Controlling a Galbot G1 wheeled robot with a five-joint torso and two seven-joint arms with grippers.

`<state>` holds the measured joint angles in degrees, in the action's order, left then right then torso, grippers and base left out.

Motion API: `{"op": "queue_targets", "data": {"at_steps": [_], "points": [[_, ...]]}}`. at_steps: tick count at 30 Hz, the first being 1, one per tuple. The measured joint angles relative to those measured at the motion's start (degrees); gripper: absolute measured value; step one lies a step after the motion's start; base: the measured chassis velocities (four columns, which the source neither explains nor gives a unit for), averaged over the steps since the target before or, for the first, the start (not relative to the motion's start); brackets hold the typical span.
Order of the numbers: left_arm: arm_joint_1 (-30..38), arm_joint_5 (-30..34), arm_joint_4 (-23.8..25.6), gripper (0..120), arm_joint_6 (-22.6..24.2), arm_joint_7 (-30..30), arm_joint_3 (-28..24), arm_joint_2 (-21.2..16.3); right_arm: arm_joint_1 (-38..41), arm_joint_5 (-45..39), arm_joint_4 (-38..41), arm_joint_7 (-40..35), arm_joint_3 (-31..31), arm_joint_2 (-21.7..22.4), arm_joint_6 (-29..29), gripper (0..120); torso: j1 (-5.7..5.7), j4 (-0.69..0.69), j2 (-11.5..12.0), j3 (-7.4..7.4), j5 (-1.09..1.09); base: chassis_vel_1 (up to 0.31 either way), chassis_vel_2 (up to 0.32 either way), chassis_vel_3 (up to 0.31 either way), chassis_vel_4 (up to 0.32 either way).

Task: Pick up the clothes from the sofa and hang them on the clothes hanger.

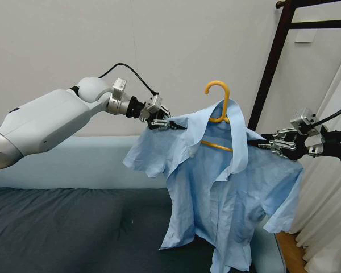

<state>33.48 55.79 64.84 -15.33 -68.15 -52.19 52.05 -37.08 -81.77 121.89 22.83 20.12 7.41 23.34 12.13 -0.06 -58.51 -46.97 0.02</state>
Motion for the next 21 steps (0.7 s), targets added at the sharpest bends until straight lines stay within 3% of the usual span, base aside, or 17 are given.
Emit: {"op": "queue_targets", "data": {"at_steps": [13,14,18,21], "points": [[1.04,-2.75,-0.09,58,-2.88,0.9,2.42,-0.48,0.77,-2.71,1.7,-4.56,-2.04,-0.63,-1.13,7,0.0,0.0,0.0,0.0,0.0,0.0,0.0,0.0,0.0],[0.86,-3.04,-0.03,66,-3.23,1.02,2.98,-0.67,0.94,-3.52,1.37,-5.32,-2.06,-0.61,-0.72,7,0.0,-0.01,0.0,0.0,0.0,0.0,0.0,0.0,0.0],[-0.59,-3.55,0.85,78,-3.79,1.79,5.14,-1.53,1.12,-6.19,0.91,-10.59,-1.2,-0.66,2.18,7,0.0,0.0,0.0,0.0,-0.01,0.0,0.0,0.0,0.0],[-3.67,-4.19,2.66,91,-4.15,3.16,8.89,-2.83,1.02,-11.17,1.31,-21.79,1.1,-1.57,7.43,7,0.0,-0.01,0.0,0.0,0.01,0.0,0.0,0.0,0.0]]}}
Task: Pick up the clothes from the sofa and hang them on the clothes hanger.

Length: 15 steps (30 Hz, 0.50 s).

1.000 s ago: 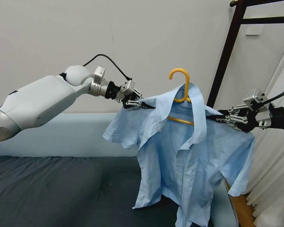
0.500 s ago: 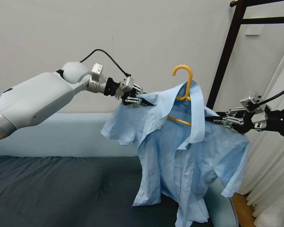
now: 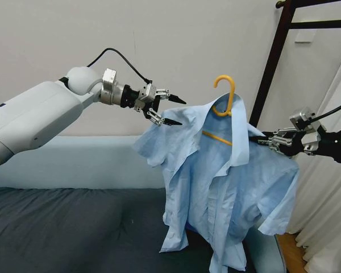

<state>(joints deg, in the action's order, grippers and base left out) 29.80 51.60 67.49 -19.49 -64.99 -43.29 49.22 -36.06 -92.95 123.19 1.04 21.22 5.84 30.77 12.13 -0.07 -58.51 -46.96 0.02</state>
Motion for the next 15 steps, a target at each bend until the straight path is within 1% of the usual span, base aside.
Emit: {"op": "queue_targets", "data": {"at_steps": [2,3,4,6,9,10,11,12,13,14,15], "points": [[-2.88,-0.16,1.98,98,0.0,2.0,2.77,-1.24,0.05,-4.1,0.19,-5.2,1.11,-0.89,1.87,7,0.01,0.01,-0.01,0.0,-0.02,0.0,0.0,0.0,0.0],[-2.88,-0.16,1.98,98,0.0,2.0,2.77,-1.24,0.05,-4.1,0.19,-5.2,1.11,-0.89,1.87,7,0.01,0.01,-0.01,0.0,-0.02,0.0,0.0,0.0,0.0],[-4.47,-0.28,3.28,99,0.0,3.64,3.95,-1.92,0.11,-6.19,0.19,-7.33,1.8,-1.23,2.43,7,0.01,0.01,0.0,0.0,-0.02,0.0,0.0,0.0,0.0],[-7.95,-0.44,6.7,100,0.0,8.91,5.97,-3.4,0.13,-11.79,0.19,-12.17,4.32,-1.85,3.25,7,0.01,0.02,0.0,-0.01,-0.02,0.0,0.0,0.0,0.0],[-14.42,-1.62,13.19,100,0.32,18.97,8.94,-5.03,0.15,-18.32,0.27,-18.12,9.0,-1.94,3.89,7,0.01,0.02,0.0,0.0,0.0,0.0,0.0,0.0,0.0],[-14.42,-1.62,13.19,100,0.32,18.97,8.94,-5.03,0.15,-18.32,0.27,-18.12,9.0,-1.94,3.89,7,0.01,0.02,0.0,0.0,0.0,0.0,0.0,0.0,0.0],[-16.69,-2.12,15.59,100,0.57,22.6,9.74,-5.34,0.15,-20.05,0.47,-19.75,10.38,-1.62,4.02,7,0.01,0.02,0.0,0.0,0.0,0.0,0.0,0.0,0.0],[-17.98,-2.39,16.99,100,0.71,24.56,10.11,-5.45,0.14,-21.08,0.61,-20.71,11.18,-1.43,4.09,7,0.0,0.01,0.0,0.0,0.0,0.0,0.0,0.0,0.0],[-21.26,-3.4,19.99,100,0.92,29.47,11.07,-5.44,0.09,-23.89,1.21,-23.36,13.06,-0.96,4.16,7,0.0,-0.01,0.0,0.0,0.0,0.0,0.0,0.0,0.0],[-21.26,-3.4,19.99,100,0.92,29.47,11.07,-5.44,0.09,-23.89,1.21,-23.36,13.06,-0.96,4.16,7,0.0,-0.01,0.0,0.0,0.0,0.0,0.0,0.0,0.0],[-23.33,-4.13,21.83,100,0.99,32.96,11.39,-5.21,0.08,-25.37,1.58,-24.55,13.94,-0.74,4.17,7,0.0,-0.01,0.0,0.0,0.0,0.0,0.0,0.0,0.0]]}}
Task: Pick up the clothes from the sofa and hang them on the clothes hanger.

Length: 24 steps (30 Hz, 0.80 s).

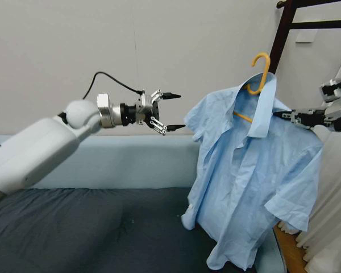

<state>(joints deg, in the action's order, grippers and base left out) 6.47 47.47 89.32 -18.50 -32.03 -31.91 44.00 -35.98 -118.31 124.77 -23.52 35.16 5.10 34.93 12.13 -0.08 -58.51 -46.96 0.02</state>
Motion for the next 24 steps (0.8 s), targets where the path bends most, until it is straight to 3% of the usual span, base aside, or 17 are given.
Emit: {"op": "queue_targets", "data": {"at_steps": [6,11,14,18,23,24], "points": [[-4.09,-1.85,3.44,100,0.16,11.46,-0.26,2.43,-0.02,-3.06,1.92,-1.89,1.52,0.68,-0.2,7,0.0,0.01,0.0,0.0,-0.01,0.0,0.0,0.0,0.0],[-4.52,-3.78,5.59,100,0.51,21.36,-3.44,5.05,-0.17,-5.94,3.52,-3.31,3.11,1.47,-0.18,7,0.0,0.01,0.0,-0.01,-0.03,0.0,0.0,0.0,0.0],[-4.58,-4.09,8.39,100,2.66,29.33,-5.76,6.83,-0.24,-7.53,5.12,-3.89,4.23,2.0,0.0,7,0.0,0.01,0.0,0.0,-0.02,0.0,0.0,0.0,0.0],[-4.44,-3.64,10.55,100,5.18,35.27,-8.2,8.17,-0.33,-7.92,5.32,-3.89,4.71,2.48,0.04,7,0.0,0.02,0.0,0.0,-0.02,0.0,0.0,0.0,0.0],[-3.8,-1.35,12.8,94,7.4,41.15,-10.22,9.65,-0.35,-8.06,5.32,-3.85,4.79,2.77,0.1,7,0.0,0.0,0.0,0.0,-0.03,0.0,0.0,0.0,0.0],[-3.6,-1.01,13.36,88,7.81,43.18,-10.54,9.96,-0.32,-8.05,5.36,-3.83,4.55,2.78,0.18,7,0.0,0.01,0.0,0.0,-0.02,0.0,0.0,0.0,0.0]]}}
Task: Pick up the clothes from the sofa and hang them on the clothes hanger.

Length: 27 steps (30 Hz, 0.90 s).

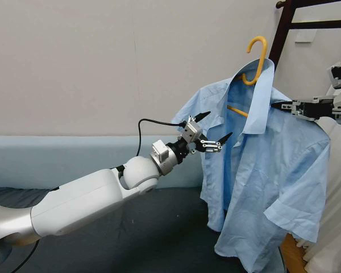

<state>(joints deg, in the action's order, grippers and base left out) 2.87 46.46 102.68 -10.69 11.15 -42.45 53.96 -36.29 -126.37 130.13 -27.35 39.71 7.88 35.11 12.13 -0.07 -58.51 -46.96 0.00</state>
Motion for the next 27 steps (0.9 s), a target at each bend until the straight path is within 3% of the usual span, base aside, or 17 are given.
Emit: {"op": "queue_targets", "data": {"at_steps": [6,19,23,27], "points": [[0.64,0.23,1.4,65,1.19,5.93,-0.14,0.84,0.04,0.33,0.18,0.35,-0.34,0.15,0.23,7,0.0,0.01,0.0,0.0,0.01,0.0,0.0,0.0,0.0],[2.3,0.74,1.56,23,1.45,6.12,-1.38,1.51,-0.02,0.48,0.01,0.85,-0.34,0.55,0.21,7,0.0,0.02,0.01,-0.01,0.01,0.0,0.0,0.0,0.0],[4.11,2.72,0.51,3,1.84,6.53,-1.71,3.31,-0.02,0.48,-0.03,0.98,-0.25,0.63,0.21,7,0.0,-0.01,0.01,0.0,0.01,0.0,0.0,0.0,0.0],[4.4,5.61,1.44,0,2.54,7.3,-1.54,3.66,0.0,0.67,-0.14,0.97,-0.3,0.49,0.17,7,0.0,0.0,0.01,-0.01,0.01,0.0,0.0,0.0,0.0]]}}
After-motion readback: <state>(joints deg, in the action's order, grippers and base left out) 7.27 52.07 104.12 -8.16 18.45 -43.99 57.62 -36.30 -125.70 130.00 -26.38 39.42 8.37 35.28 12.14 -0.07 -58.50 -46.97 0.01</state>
